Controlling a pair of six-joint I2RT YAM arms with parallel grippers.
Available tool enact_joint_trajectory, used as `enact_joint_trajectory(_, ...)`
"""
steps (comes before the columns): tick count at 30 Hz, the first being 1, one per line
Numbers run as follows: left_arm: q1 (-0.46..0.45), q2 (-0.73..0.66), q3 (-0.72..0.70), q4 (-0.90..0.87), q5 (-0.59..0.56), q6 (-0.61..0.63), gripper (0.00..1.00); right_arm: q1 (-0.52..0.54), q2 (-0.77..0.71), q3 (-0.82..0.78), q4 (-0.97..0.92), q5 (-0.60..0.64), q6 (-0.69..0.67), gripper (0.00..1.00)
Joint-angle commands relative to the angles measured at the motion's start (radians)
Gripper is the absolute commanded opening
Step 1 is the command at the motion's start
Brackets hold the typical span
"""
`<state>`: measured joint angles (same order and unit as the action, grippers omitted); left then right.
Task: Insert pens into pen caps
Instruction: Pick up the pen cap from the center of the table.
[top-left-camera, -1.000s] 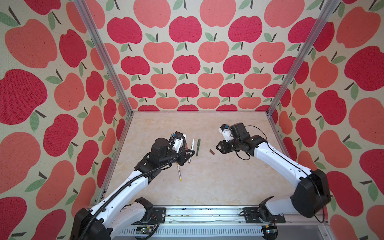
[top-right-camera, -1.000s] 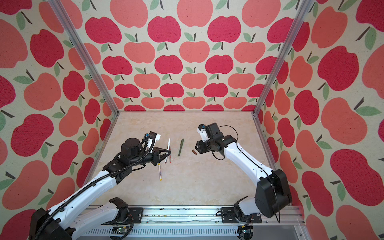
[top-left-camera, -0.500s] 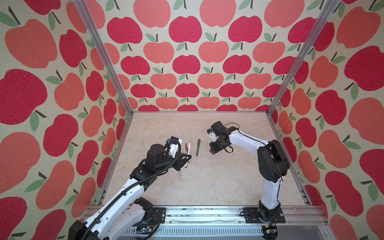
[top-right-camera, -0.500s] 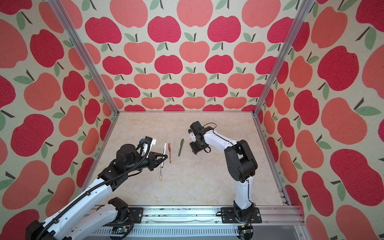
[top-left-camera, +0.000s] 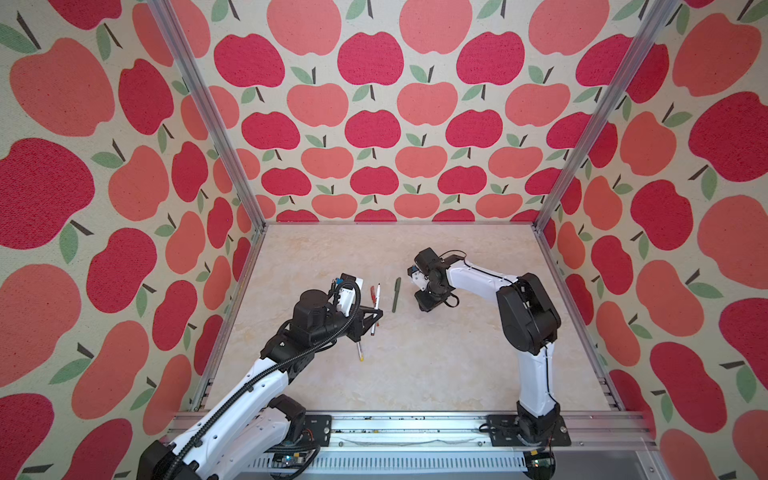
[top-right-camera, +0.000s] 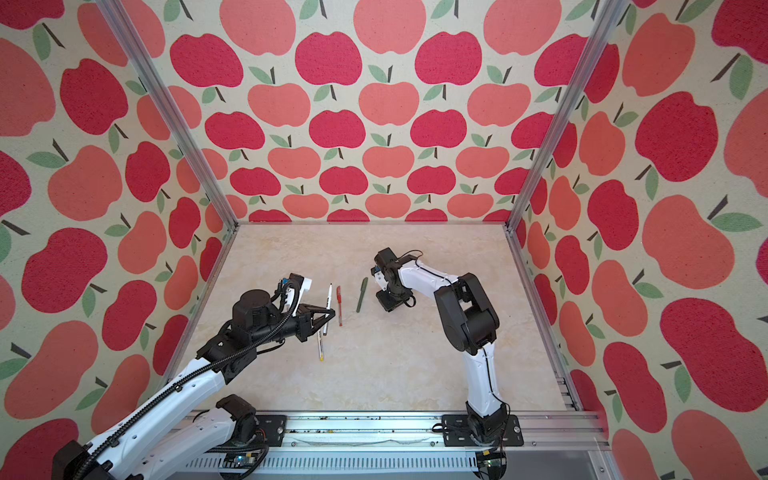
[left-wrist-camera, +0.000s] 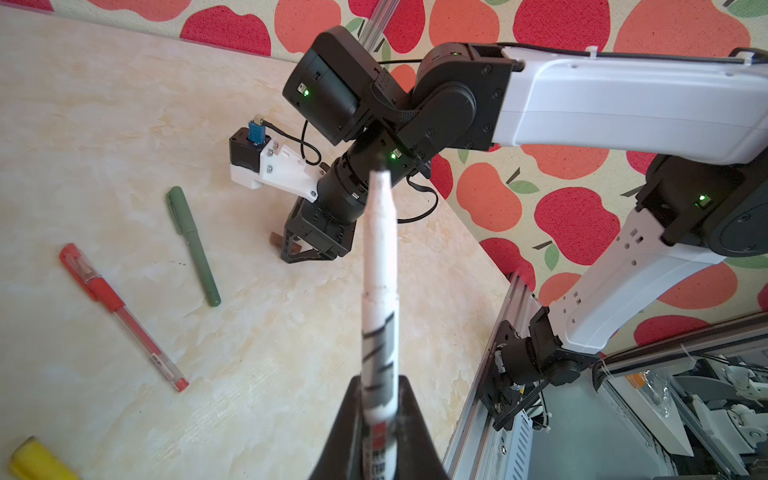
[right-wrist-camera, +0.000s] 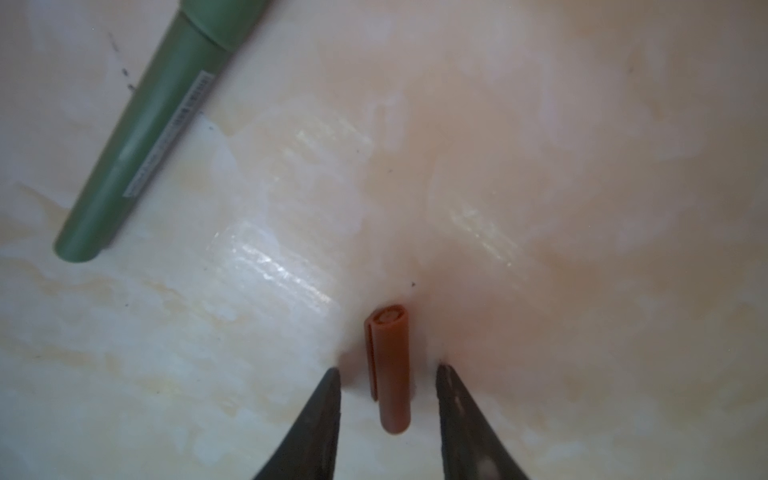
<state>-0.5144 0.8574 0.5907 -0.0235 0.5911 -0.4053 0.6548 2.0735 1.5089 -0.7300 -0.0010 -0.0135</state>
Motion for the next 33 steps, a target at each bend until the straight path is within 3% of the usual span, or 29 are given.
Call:
enact_joint_trajectory(1, 0.005, 0.017, 0.023, 0.034, 0.031, -0.006, 0.00, 0.016, 0.034, 0.025, -0.038, 0.000, -0.028, 0.38)
enact_joint_trajectory(8, 0.004, 0.043, 0.039, 0.048, 0.039, -0.016, 0.00, 0.029, 0.061, 0.019, -0.036, 0.021, -0.032, 0.34)
enact_joint_trajectory(16, 0.002, 0.051, 0.049, 0.046, 0.035, -0.019, 0.00, 0.029, 0.053, 0.002, -0.010, -0.007, -0.019, 0.21)
enact_joint_trajectory(24, -0.025, 0.114, 0.049, 0.106, 0.035, -0.039, 0.00, 0.004, -0.049, -0.050, 0.081, -0.108, 0.056, 0.12)
enact_joint_trajectory(33, -0.045, 0.181, 0.055, 0.150, 0.035, -0.049, 0.00, -0.060, -0.223, -0.172, 0.238, -0.292, 0.179, 0.10)
